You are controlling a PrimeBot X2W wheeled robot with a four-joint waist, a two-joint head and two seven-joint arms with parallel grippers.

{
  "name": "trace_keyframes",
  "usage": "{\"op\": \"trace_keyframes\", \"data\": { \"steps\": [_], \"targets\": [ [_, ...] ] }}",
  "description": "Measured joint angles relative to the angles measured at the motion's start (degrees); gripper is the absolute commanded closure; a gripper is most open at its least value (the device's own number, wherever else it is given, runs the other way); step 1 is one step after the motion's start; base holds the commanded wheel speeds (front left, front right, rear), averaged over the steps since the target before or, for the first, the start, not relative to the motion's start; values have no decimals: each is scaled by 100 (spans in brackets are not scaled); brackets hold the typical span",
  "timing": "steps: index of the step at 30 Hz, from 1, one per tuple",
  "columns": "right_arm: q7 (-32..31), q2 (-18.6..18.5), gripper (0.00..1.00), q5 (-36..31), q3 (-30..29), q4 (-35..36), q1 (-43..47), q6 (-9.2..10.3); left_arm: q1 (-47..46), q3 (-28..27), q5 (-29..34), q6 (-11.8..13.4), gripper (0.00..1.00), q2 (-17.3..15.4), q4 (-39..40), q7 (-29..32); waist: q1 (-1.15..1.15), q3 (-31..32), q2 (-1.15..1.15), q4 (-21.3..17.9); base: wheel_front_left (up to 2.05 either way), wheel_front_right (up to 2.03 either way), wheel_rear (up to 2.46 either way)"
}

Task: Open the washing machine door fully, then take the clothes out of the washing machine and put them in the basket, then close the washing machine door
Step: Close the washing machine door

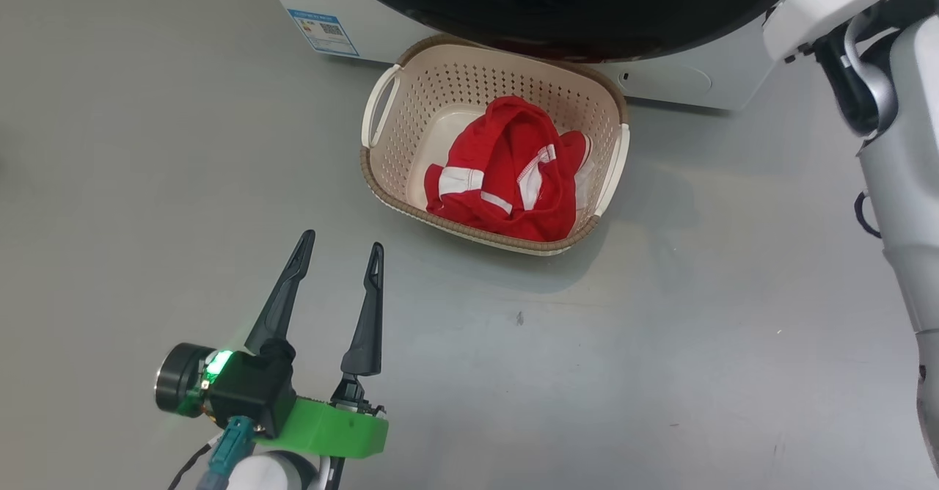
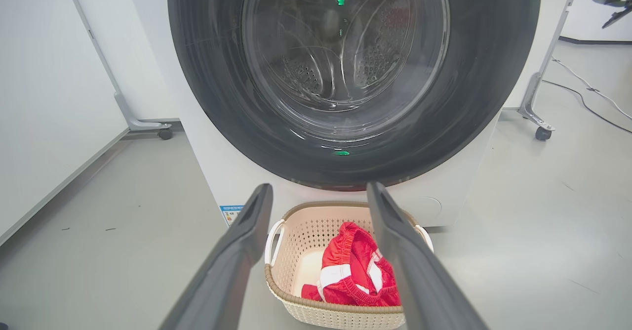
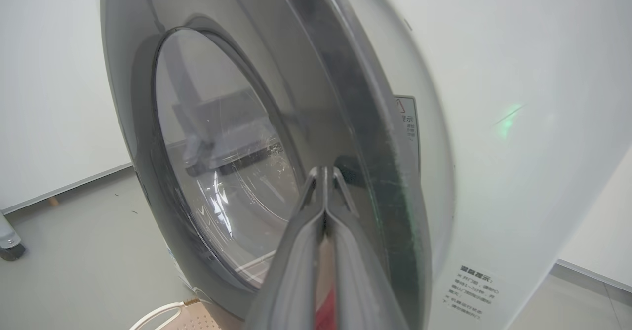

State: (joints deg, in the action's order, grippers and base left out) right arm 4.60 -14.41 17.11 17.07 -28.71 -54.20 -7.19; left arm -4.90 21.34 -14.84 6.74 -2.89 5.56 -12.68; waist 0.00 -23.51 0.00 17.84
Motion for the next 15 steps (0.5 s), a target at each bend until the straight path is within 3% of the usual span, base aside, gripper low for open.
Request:
{"op": "trace_keyframes", "data": {
  "steps": [15],
  "targets": [
    [77, -285, 100, 20, -137, -454, -799, -31, -274, 164, -30, 0, 0, 31, -124, -108, 0, -402, 0, 227, 0, 0, 0]
  ]
}}
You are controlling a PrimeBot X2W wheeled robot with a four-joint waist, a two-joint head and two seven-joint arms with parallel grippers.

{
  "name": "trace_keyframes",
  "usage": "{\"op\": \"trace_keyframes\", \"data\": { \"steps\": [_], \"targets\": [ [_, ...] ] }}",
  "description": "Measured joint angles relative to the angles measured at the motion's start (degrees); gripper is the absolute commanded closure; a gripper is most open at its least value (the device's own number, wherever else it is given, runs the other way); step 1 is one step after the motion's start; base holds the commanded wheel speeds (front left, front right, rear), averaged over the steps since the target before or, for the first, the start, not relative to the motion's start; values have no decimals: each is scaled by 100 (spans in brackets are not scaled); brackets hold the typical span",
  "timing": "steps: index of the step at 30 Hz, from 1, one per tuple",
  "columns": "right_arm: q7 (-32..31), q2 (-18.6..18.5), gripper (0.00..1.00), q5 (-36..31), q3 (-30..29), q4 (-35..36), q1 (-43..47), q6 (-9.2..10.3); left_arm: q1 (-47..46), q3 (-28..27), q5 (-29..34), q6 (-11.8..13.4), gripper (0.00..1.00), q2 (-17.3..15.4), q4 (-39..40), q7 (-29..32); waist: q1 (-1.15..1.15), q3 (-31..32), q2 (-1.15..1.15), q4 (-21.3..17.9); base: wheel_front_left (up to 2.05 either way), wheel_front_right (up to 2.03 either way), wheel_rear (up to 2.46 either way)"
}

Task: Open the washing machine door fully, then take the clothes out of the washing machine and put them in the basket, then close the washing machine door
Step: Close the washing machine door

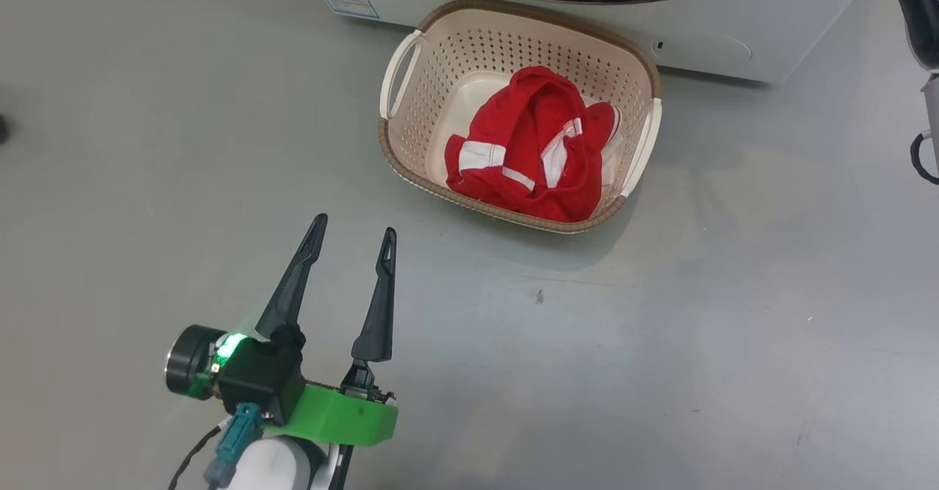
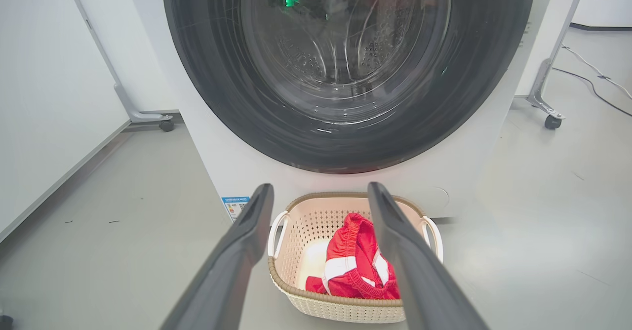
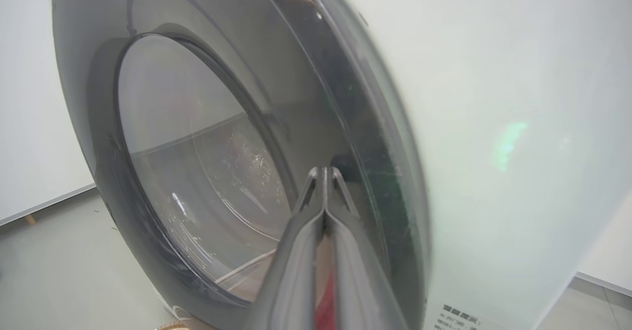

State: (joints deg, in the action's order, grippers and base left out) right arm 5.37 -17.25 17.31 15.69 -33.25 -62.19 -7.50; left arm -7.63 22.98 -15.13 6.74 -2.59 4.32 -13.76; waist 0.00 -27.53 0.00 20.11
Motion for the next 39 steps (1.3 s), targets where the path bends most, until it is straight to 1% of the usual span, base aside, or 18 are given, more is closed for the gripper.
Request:
{"op": "trace_keyframes", "data": {
  "steps": [12, 22, 26, 33, 34, 35, 36, 37, 38, 39],
  "targets": [
    [253, 25, 100, 76, -44, -405, -134, -10, -131, -4, -93, 0, 0, 13, -145, -49, 0, -55, 0, 61, 0, 0, 0],
    [501, 136, 100, 170, 226, -612, -128, 0, -183, -20, -100, 1, 0, 20, -278, -51, 0, 79, 0, 38, 0, 0, 0],
    [619, 266, 100, 345, 366, -627, 35, 0, -184, -41, -100, 1, 0, 21, -353, -52, 0, 165, 0, -6, 0, 0, 0],
    [809, 476, 100, 547, 535, -592, 708, 1, -185, -94, -99, 1, 0, 22, -424, -52, 0, 375, 0, -145, 0, 0, 0],
    [815, 511, 82, 581, 555, -579, 803, 1, -184, -114, -99, 1, 0, 22, -432, -53, 0, 404, 0, -170, 0, 0, 0],
    [816, 550, 45, 617, 575, -560, 894, 1, -184, -138, -99, 1, 0, 22, -441, -53, 0, 429, 0, -198, 0, 0, 0],
    [840, 587, 45, 649, 587, -537, 989, 1, -184, -151, -98, 1, 0, 22, -457, -53, 0, 457, 0, -225, 0, 0, 0],
    [858, 622, 4, 664, 599, -511, 1088, 1, -183, -167, -98, 1, 0, 22, -474, -53, 0, 486, 0, -255, 0, 0, 0],
    [858, 653, 0, 693, 600, -495, 1179, 1, -183, -180, -94, 1, 0, 22, -487, -53, 0, 516, 0, -285, 0, 0, 0],
    [859, 675, 0, 719, 601, -471, 1274, 1, -183, -189, -90, 2, 0, 22, -489, -53, 0, 547, 0, -316, 0, 0, 0]
  ]
}}
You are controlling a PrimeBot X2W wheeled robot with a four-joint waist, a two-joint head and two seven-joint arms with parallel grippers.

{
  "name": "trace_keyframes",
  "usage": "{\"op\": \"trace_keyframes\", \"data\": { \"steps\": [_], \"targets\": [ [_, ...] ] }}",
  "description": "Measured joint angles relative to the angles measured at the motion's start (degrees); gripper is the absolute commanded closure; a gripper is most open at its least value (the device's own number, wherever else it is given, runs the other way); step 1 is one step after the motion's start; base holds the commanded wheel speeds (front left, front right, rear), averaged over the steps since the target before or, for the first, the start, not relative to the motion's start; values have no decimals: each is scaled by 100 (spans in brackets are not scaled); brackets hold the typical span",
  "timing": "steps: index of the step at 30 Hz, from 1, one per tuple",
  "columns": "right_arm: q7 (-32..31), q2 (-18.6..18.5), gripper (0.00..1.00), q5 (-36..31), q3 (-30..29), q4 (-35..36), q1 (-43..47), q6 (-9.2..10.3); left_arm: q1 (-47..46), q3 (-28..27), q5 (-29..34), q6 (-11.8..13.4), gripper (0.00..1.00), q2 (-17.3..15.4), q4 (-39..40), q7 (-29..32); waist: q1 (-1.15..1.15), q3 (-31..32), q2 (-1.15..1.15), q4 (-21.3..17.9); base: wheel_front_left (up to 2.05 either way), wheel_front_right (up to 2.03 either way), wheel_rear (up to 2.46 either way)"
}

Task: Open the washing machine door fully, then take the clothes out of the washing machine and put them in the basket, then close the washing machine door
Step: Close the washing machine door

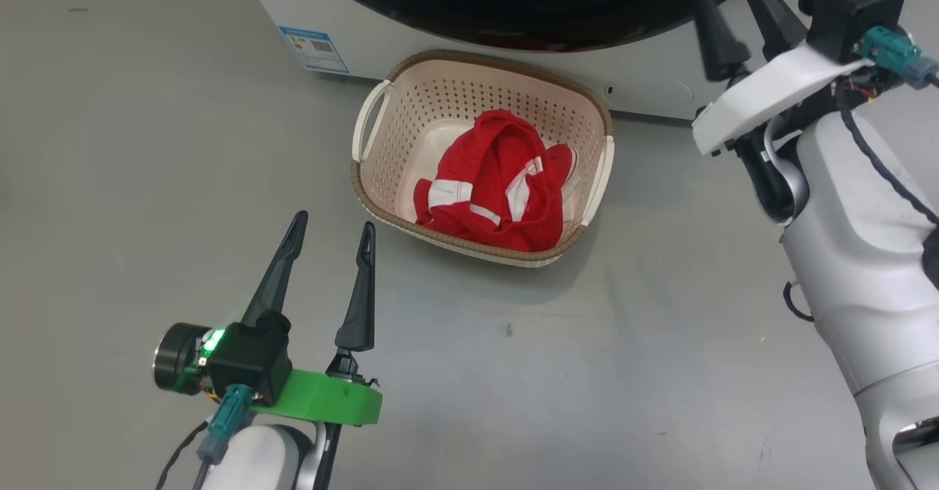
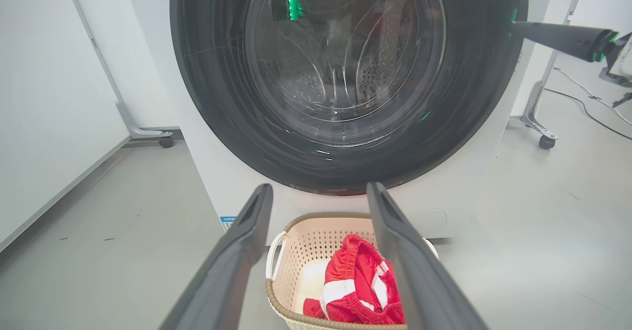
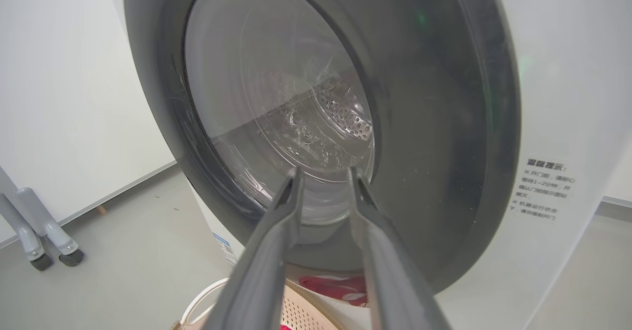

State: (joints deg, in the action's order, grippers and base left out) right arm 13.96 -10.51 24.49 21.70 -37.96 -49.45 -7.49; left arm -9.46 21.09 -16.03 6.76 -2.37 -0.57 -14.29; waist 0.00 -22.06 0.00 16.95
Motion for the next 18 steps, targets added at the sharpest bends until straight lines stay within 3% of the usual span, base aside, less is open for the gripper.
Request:
{"op": "trace_keyframes", "data": {
  "steps": [15, 18],
  "targets": [
    [49, 179, 0, 7, -209, 678, 1376, 10, 32, -201, 35, 1, 0, -36, -147, -15, 0, 560, 0, -473, 0, 0, 0],
    [49, 180, 0, -2, -301, 829, 1716, 86, 96, -222, 35, 1, 0, -47, -191, -15, 0, 671, 0, -578, 0, 0, 0]
  ]
}}
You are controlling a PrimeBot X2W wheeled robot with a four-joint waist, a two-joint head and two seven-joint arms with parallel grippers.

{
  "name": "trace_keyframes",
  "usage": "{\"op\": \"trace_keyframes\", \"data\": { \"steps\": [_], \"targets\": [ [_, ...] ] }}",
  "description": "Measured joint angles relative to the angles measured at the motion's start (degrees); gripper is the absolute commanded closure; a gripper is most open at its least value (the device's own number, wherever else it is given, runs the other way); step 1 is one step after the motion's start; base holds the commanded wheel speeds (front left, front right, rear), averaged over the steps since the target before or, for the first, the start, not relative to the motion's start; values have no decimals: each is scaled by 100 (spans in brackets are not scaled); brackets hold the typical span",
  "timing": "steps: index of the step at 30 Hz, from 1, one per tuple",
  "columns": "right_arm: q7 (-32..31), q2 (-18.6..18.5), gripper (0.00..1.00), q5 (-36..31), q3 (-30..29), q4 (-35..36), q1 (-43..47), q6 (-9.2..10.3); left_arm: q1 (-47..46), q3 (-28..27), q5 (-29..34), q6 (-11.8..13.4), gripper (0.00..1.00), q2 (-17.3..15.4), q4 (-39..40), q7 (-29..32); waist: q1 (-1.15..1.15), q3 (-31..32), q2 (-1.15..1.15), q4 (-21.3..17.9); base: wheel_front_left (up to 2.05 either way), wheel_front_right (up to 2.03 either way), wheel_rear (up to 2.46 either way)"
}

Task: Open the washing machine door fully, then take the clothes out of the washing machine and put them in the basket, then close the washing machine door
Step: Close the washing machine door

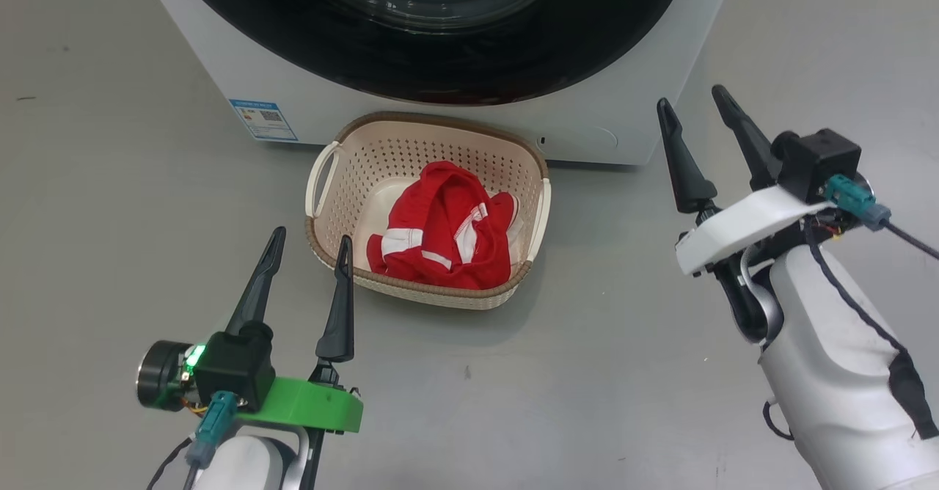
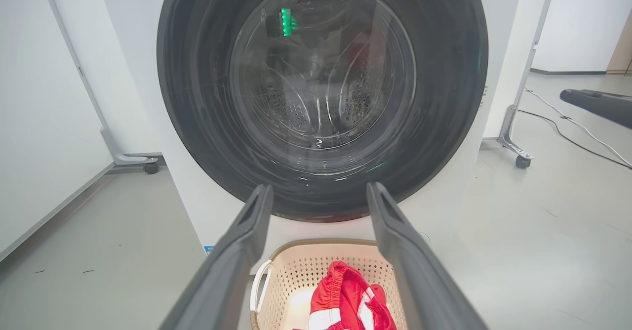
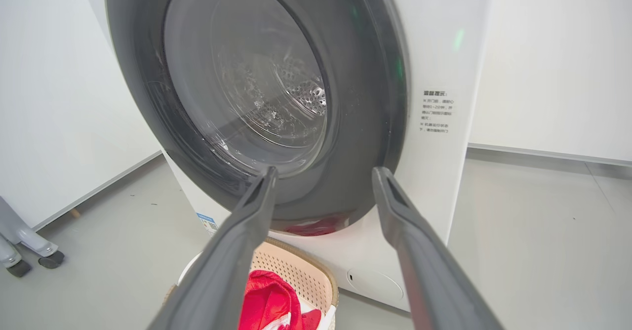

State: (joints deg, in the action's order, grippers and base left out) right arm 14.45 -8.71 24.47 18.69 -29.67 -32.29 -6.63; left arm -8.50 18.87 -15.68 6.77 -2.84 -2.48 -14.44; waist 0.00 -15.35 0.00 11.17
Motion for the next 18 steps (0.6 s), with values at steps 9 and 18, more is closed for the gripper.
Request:
{"op": "trace_keyframes", "data": {
  "steps": [9, 18],
  "targets": [
    [0, 18, 0, -102, -165, 414, 918, 183, 342, -152, -2, 1, 0, -55, -67, 1, 0, 301, 0, -354, 0, 0, 0],
    [0, 149, 0, -101, -352, 843, 1779, 337, 656, -205, -59, 4, 0, -82, -151, 32, 0, 629, 0, -641, 0, 0, 0]
  ]
}}
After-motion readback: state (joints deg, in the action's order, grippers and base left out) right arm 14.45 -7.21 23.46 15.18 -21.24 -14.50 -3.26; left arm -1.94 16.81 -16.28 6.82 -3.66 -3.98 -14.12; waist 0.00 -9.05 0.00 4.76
